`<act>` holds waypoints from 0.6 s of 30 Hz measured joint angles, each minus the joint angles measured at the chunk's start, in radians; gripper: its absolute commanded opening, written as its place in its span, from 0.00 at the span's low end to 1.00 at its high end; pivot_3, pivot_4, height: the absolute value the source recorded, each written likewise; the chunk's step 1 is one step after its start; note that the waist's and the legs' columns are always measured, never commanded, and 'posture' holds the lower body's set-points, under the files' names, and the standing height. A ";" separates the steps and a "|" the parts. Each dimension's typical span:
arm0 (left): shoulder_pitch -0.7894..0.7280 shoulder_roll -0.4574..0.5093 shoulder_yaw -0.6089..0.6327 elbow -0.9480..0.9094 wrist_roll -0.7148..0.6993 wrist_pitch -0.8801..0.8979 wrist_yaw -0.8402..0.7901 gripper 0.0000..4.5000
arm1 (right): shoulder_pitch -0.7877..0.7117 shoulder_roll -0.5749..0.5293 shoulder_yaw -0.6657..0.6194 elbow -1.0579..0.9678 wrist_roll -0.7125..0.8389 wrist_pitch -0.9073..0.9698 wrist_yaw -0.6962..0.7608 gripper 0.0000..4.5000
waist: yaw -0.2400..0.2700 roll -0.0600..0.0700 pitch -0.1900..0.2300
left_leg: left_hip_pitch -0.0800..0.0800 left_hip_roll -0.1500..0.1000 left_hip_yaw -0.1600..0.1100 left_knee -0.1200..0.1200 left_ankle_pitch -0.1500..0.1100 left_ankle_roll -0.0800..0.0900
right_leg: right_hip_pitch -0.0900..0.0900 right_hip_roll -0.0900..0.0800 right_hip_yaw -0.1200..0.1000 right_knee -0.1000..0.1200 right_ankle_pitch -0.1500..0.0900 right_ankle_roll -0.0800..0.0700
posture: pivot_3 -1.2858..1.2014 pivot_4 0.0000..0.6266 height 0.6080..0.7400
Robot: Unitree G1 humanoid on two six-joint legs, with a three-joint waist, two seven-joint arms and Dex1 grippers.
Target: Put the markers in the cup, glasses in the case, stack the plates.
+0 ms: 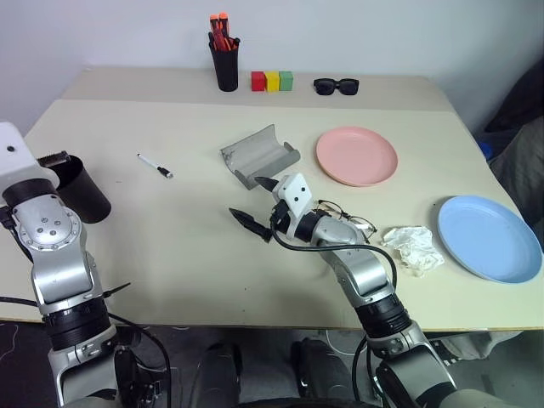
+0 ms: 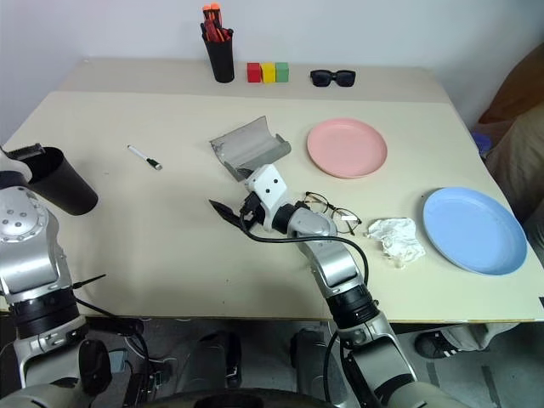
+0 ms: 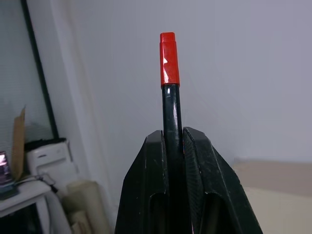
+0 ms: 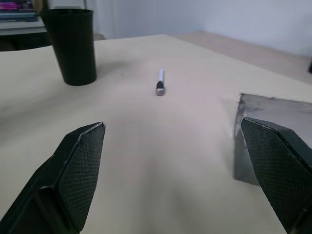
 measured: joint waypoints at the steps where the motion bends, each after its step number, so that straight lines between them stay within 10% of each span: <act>1: 0.002 -0.001 0.001 0.002 -0.005 0.000 0.000 0.01 | 0.000 0.000 0.000 0.002 0.000 -0.002 0.001 1.00 | 0.000 0.000 0.000 | 0.000 0.000 0.000 0.000 0.000 0.000 | 0.000 0.000 0.000 0.000 0.000 0.000 | 0.52 0.24 0.87; 18: -0.021 -0.016 -0.013 0.252 -0.113 -0.126 -0.043 0.10 | -0.007 -0.005 -0.001 0.013 -0.001 -0.010 -0.006 1.00 | -0.002 0.000 0.000 | 0.000 0.000 0.000 0.000 0.000 0.000 | 0.000 0.000 0.000 0.000 0.000 0.000 | 0.52 0.24 0.87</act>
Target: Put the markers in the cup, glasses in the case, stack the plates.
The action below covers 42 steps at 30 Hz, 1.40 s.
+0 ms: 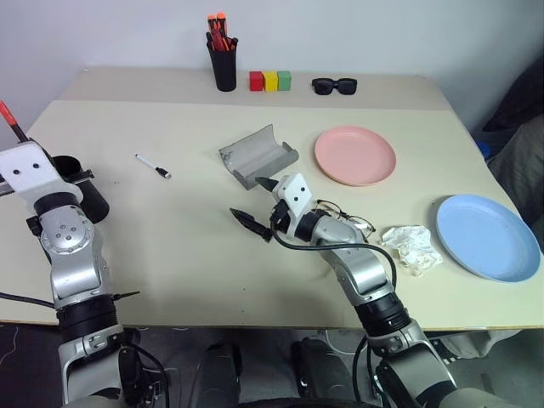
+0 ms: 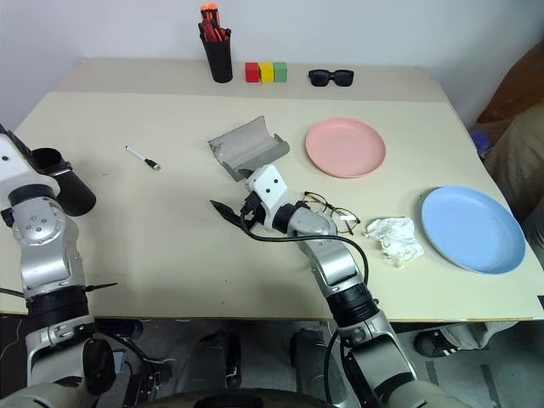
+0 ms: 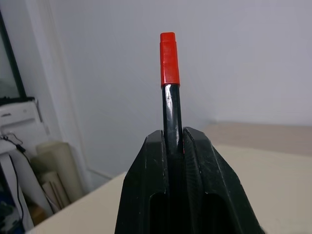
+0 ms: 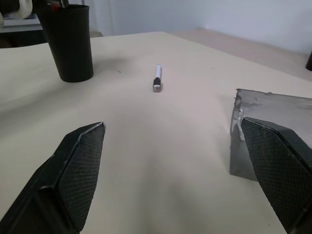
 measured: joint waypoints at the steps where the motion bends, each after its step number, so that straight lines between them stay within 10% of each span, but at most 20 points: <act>1: 0.000 0.000 -0.003 0.004 -0.001 -0.005 0.000 0.21 | 0.000 0.000 0.000 0.000 0.000 0.000 -0.001 1.00 | 0.000 0.000 0.000 | 0.000 0.000 0.000 0.000 0.000 0.000 | 0.000 0.000 0.000 0.000 0.000 0.000 | 0.52 0.24 0.87; 7: 0.000 0.000 -0.011 0.012 0.000 -0.023 0.010 0.86 | 0.001 -0.003 0.000 0.000 0.000 0.000 -0.004 1.00 | 0.000 0.000 0.000 | 0.000 0.000 0.000 0.000 0.000 0.000 | 0.000 0.000 0.000 0.000 0.000 0.000 | 0.52 0.24 0.87; 20: -0.112 -0.009 -0.089 -0.094 -0.048 0.039 -0.037 0.98 | 0.003 -0.003 -0.028 0.000 0.008 0.022 -0.031 1.00 | 0.005 -0.001 0.000 | -0.001 -0.001 0.000 0.000 0.000 0.000 | 0.000 0.000 0.000 -0.001 0.000 0.000 | 0.52 0.24 0.87; 26: -0.296 -0.056 -0.217 -0.099 -0.086 0.449 -0.099 0.99 | -0.001 -0.027 -0.030 0.029 -0.019 0.030 -0.038 1.00 | -0.004 0.000 0.000 | 0.000 -0.001 -0.001 0.000 0.000 0.000 | 0.000 0.000 0.000 -0.001 0.000 0.000 | 0.52 0.24 0.87; 33: -0.499 -0.120 -0.193 0.283 -0.066 0.861 0.055 0.99 | 0.009 -0.032 -0.005 0.027 -0.023 0.033 -0.024 1.00 | -0.019 -0.001 0.000 | -0.001 -0.001 -0.002 -0.001 0.000 0.000 | -0.001 0.001 -0.001 -0.001 0.000 0.000 | 0.52 0.24 0.87; 42: -0.686 -0.110 -0.021 0.750 -0.133 0.737 0.201 0.99 | 0.015 -0.034 0.001 0.026 -0.030 0.029 -0.025 1.00 | -0.024 -0.001 0.000 | -0.001 -0.001 -0.002 -0.001 0.000 0.000 | -0.001 0.000 -0.001 -0.001 0.000 0.000 | 0.52 0.24 0.87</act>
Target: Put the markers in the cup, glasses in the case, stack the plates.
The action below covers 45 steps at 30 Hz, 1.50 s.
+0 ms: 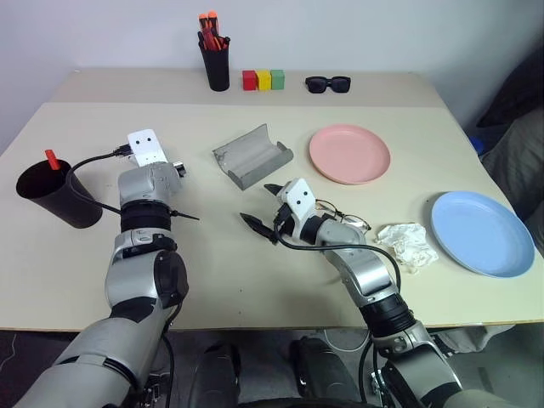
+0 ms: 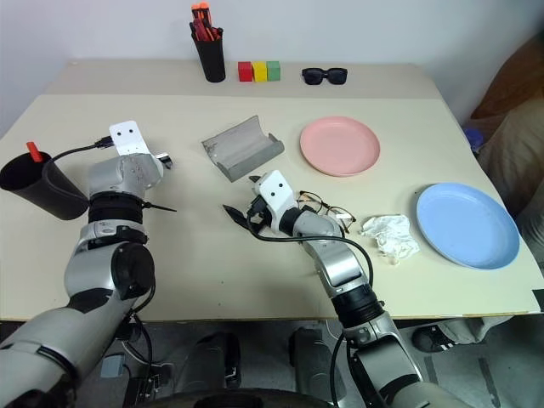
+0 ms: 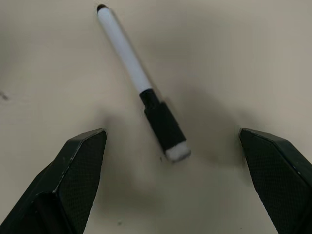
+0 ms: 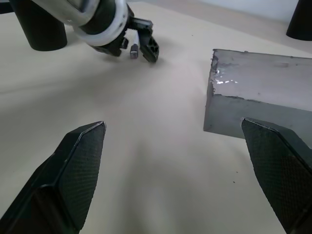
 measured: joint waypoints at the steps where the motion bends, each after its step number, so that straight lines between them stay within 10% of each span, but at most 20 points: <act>1: -0.016 0.006 0.020 0.040 -0.013 -0.026 0.009 0.88 | 0.004 -0.001 0.000 0.000 -0.001 -0.002 -0.001 1.00 | 0.000 0.000 0.000 | 0.000 0.000 0.000 0.000 0.000 0.000 | 0.000 0.000 0.000 0.000 0.000 0.000 | 0.52 0.24 0.87; 10: -0.060 0.056 0.099 0.174 -0.100 -0.155 0.066 0.02 | 0.013 -0.006 0.000 0.000 -0.007 -0.004 -0.009 1.00 | 0.006 0.000 0.000 | 0.000 0.000 0.000 0.000 0.000 -0.001 | 0.000 0.000 0.000 0.001 0.000 0.000 | 0.52 0.24 0.87; 17: 0.007 0.022 0.004 0.092 -0.085 -0.238 -0.048 0.02 | 0.013 -0.009 0.000 0.000 -0.009 -0.004 -0.008 1.00 | 0.008 0.000 0.000 | 0.000 0.000 0.000 0.000 0.000 -0.001 | 0.000 0.000 -0.001 0.000 0.000 0.000 | 0.52 0.24 0.87; 30: 0.506 0.113 -0.115 -0.829 0.133 -0.662 -0.147 0.02 | 0.031 0.030 -0.044 -0.178 0.272 0.068 0.166 1.00 | -0.003 0.001 0.000 | 0.002 0.001 0.002 -0.002 0.001 -0.002 | 0.001 0.000 0.001 0.000 0.000 0.000 | 0.52 0.24 0.87; 45: 0.720 0.055 0.022 -0.957 0.173 -0.665 -0.053 0.02 | 0.008 0.029 -0.040 -0.154 0.287 0.108 0.195 1.00 | 0.027 -0.002 -0.002 | 0.001 0.001 0.001 0.000 0.000 -0.001 | 0.002 0.000 -0.001 0.000 0.000 -0.001 | 0.52 0.24 0.87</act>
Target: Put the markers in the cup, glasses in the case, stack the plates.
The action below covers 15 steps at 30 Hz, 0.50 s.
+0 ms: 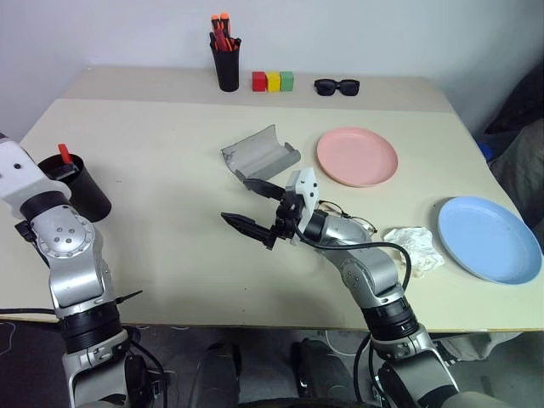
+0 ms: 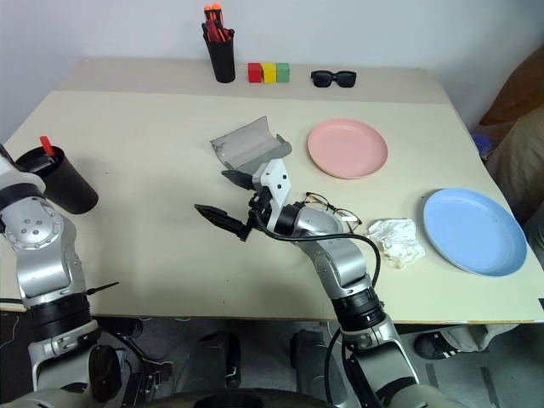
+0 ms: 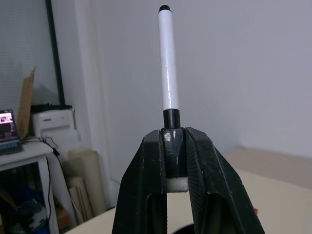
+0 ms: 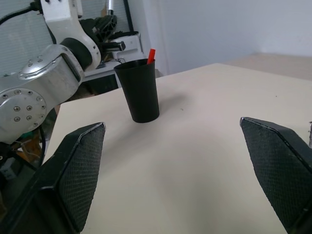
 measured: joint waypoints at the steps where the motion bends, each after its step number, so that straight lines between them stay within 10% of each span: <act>1: -0.001 0.000 -0.001 0.015 -0.004 -0.007 -0.004 0.02 | -0.001 0.000 0.000 0.002 0.000 0.001 0.001 1.00 | 0.000 0.000 0.000 | 0.000 0.000 0.000 0.000 0.000 0.000 | 0.000 0.000 0.000 0.000 0.000 0.000 | 0.52 0.24 0.87; 7: -0.002 -0.004 -0.010 0.140 -0.020 -0.049 -0.023 0.02 | -0.004 0.000 0.000 0.007 0.000 0.002 0.001 1.00 | 0.000 0.000 0.000 | 0.000 0.000 0.000 0.000 0.000 0.000 | 0.000 0.000 0.000 0.000 0.000 0.000 | 0.52 0.24 0.87; 13: -0.005 -0.004 -0.011 0.186 -0.021 -0.080 -0.017 0.63 | -0.004 -0.003 0.000 0.007 -0.002 0.002 -0.009 1.00 | 0.000 0.000 0.000 | 0.000 0.000 0.000 0.000 0.000 0.000 | 0.000 0.000 0.000 0.000 0.000 0.000 | 0.52 0.24 0.87; 15: -0.005 -0.004 -0.011 0.190 -0.020 -0.081 -0.016 0.63 | -0.004 -0.005 0.000 0.007 -0.002 0.002 -0.011 1.00 | 0.000 0.000 0.000 | 0.000 0.000 0.000 0.000 0.000 0.000 | 0.000 0.000 0.000 0.000 0.000 0.000 | 0.52 0.24 0.87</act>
